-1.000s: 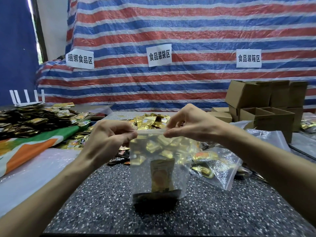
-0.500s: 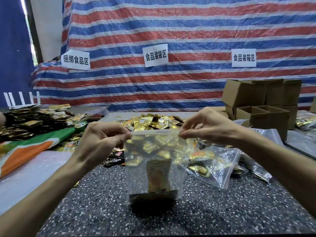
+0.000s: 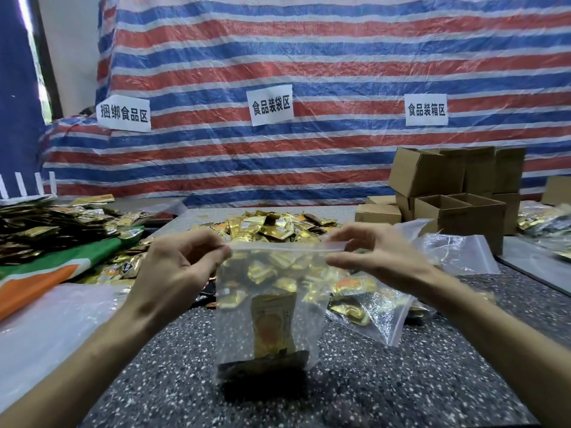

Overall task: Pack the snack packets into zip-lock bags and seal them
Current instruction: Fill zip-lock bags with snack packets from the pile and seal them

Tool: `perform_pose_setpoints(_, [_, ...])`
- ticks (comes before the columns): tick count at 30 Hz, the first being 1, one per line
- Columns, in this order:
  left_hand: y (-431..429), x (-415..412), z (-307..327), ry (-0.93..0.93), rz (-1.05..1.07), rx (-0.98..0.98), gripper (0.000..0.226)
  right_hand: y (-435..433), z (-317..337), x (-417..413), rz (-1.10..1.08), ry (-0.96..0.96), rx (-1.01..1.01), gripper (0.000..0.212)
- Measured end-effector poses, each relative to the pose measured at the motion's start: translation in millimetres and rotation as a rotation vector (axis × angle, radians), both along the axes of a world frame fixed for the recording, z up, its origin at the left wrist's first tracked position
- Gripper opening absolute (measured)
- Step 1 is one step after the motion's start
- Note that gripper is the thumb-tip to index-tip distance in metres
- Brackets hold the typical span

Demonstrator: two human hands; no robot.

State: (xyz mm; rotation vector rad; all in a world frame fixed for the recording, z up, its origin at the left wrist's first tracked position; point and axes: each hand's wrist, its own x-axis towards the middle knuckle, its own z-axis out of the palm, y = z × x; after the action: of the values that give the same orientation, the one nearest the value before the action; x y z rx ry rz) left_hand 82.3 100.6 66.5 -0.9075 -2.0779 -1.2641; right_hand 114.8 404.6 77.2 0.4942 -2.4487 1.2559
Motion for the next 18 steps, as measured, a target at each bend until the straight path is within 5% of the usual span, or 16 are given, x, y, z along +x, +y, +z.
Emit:
perform_pose_setpoints(3, [16.0,0.8,-3.0,0.04,-0.007,-0.006,0.021,-11.3,-26.8,2.2,0.043,-0.088,0.025,0.102])
perform_pose_setpoints(6, [34.6,-0.7,-8.1,0.101,-0.03,-0.019,0.022,-27.5,-59.1,-1.8,0.067,-0.209,0.022,0.129])
perform_pose_setpoints(8, [47.4,-0.2,-14.3,0.15,-0.064,-0.023,0.021,-34.9,-75.6,-4.2,0.127,-0.311,0.049,0.115])
perform_pose_setpoints(12, [64.7,-3.2,-32.3,0.193,-0.153,0.014,0.008,-43.3,-92.4,-9.7,0.269,-0.344,0.118,0.047])
perform_pose_setpoints(18, [61.9,-28.6,-63.4,0.257,-0.054,0.15,0.017,-28.3,-79.6,-21.3,0.156,-0.281,0.11,0.017])
